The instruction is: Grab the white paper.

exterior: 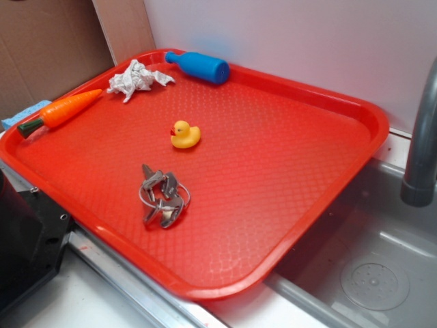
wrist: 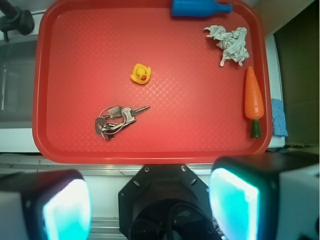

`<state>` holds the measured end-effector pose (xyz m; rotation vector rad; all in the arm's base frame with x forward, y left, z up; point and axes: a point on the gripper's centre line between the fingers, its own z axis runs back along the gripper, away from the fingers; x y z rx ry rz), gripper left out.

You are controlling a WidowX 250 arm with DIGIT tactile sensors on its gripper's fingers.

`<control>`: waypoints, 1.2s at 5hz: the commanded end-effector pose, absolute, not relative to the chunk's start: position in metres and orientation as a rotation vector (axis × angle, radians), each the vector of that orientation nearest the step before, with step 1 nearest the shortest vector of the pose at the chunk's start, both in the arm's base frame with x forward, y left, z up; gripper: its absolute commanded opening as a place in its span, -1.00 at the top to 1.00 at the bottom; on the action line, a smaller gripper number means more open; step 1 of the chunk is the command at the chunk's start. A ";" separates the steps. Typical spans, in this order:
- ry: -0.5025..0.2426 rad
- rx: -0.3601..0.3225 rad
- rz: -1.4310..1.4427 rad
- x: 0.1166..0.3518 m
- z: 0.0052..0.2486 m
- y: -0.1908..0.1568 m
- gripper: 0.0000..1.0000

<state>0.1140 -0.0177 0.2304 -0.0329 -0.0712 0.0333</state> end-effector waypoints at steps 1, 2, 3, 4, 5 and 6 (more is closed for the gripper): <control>-0.209 -0.092 0.438 0.141 0.224 0.011 -1.00; -0.340 -0.024 0.645 0.168 0.210 0.044 -1.00; -0.393 -0.021 0.730 0.189 0.203 0.068 -1.00; -0.454 0.025 0.835 0.213 0.187 0.093 -1.00; -0.493 0.040 0.906 0.234 0.164 0.118 -1.00; -0.524 0.077 0.926 0.257 0.128 0.133 -1.00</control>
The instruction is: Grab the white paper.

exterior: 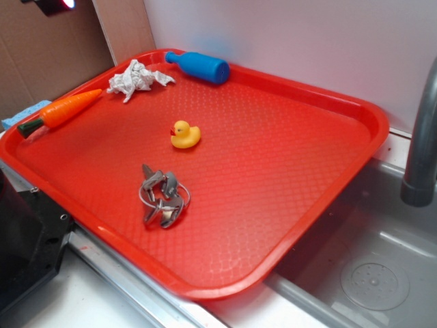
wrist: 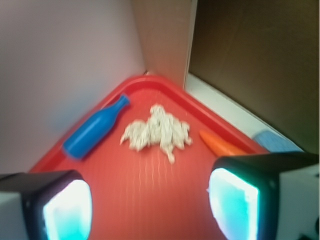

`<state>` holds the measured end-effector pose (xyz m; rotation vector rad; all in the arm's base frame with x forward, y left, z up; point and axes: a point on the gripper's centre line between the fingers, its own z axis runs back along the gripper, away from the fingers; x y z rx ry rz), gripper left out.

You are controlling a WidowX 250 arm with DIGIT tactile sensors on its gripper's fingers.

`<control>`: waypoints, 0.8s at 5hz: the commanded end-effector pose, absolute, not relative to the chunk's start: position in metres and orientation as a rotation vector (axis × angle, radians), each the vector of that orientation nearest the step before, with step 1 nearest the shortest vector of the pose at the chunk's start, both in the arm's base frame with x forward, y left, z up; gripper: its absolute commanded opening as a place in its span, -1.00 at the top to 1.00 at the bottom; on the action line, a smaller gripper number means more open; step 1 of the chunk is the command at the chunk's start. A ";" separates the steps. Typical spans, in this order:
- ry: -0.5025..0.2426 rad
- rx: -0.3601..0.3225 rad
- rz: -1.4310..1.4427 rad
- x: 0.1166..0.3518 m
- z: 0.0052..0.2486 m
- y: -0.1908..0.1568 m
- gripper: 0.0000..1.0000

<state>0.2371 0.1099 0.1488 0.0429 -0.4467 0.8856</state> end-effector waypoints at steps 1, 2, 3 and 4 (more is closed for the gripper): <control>-0.531 0.079 0.947 0.278 0.096 0.145 -1.00; -0.458 0.042 0.931 0.295 0.065 0.151 -1.00; -0.417 0.056 0.926 0.306 0.043 0.150 -1.00; -0.392 0.090 0.919 0.307 0.033 0.153 -1.00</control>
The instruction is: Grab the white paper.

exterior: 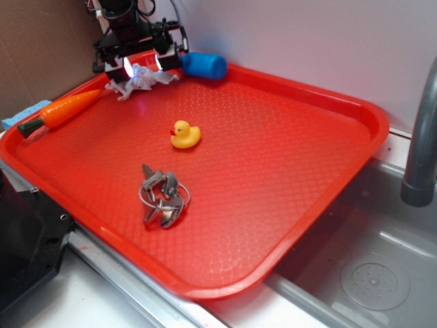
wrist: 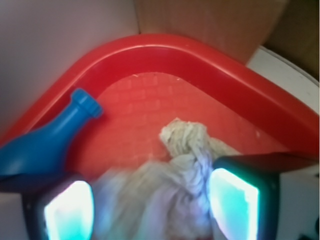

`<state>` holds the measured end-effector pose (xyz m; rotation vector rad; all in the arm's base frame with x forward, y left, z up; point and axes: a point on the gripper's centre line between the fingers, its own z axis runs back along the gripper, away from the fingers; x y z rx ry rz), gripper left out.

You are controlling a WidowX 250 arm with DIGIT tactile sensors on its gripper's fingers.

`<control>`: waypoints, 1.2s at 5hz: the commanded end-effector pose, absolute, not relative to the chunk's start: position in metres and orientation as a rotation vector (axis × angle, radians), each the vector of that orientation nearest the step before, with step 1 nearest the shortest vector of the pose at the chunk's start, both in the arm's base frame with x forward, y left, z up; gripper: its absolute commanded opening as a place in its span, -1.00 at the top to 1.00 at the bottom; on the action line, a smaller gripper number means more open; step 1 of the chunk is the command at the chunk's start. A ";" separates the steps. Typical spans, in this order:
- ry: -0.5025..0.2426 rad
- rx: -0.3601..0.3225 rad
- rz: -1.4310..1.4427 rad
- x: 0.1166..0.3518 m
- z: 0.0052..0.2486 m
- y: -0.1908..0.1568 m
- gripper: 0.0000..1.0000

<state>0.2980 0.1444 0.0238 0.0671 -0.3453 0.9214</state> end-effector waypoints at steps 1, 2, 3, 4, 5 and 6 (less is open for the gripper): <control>-0.382 0.103 0.924 0.303 0.029 0.155 1.00; -0.389 0.096 0.927 0.299 0.034 0.153 1.00; -0.406 0.097 0.947 0.295 0.052 0.150 1.00; -0.353 0.098 0.819 0.293 0.090 0.131 1.00; -0.229 0.083 0.569 0.284 0.129 0.099 1.00; -0.168 0.042 0.353 0.268 0.156 0.065 1.00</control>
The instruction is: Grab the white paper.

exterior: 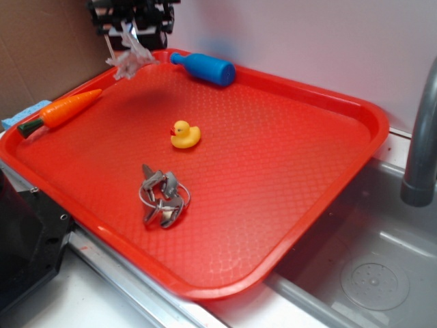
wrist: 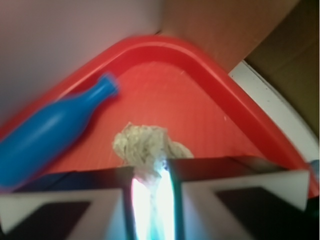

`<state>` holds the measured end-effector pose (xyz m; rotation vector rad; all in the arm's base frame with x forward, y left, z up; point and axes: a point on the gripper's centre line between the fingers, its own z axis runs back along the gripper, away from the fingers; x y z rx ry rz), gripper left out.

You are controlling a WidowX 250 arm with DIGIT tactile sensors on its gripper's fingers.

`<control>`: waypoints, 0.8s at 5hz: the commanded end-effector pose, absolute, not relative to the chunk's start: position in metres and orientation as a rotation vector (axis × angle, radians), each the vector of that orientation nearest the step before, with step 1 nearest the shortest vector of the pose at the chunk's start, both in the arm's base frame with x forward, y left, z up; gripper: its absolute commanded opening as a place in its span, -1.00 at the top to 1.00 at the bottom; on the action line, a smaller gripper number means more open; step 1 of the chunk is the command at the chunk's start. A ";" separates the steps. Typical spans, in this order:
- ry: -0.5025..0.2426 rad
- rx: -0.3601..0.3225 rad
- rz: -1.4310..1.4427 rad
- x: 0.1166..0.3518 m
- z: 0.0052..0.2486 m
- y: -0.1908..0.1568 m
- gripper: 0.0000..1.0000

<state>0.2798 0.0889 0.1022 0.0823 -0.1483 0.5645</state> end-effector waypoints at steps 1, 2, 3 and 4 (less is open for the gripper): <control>-0.096 -0.004 0.183 0.243 0.179 0.035 1.00; -0.088 -0.059 0.051 0.212 0.205 0.014 1.00; -0.098 -0.106 0.022 0.194 0.219 0.012 1.00; -0.051 -0.078 0.167 0.201 0.210 0.035 1.00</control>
